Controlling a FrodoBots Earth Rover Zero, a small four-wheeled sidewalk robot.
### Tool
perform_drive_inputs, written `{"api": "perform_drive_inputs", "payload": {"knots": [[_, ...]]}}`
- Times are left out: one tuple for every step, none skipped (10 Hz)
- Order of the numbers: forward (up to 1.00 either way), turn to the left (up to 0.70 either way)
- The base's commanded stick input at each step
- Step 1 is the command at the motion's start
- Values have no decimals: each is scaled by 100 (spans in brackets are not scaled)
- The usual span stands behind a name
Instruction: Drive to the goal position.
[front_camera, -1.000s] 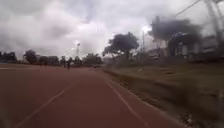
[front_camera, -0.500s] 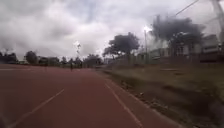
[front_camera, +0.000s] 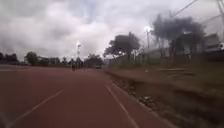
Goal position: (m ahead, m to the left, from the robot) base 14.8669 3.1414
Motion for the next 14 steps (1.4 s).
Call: {"api": "perform_drive_inputs", "payload": {"knots": [[70, 35], [70, 35], [70, 35], [70, 35], [70, 16], [70, 0], [70, 0], [70, 0], [70, 0], [70, 0], [70, 0], [70, 0], [70, 0], [70, 0]]}}
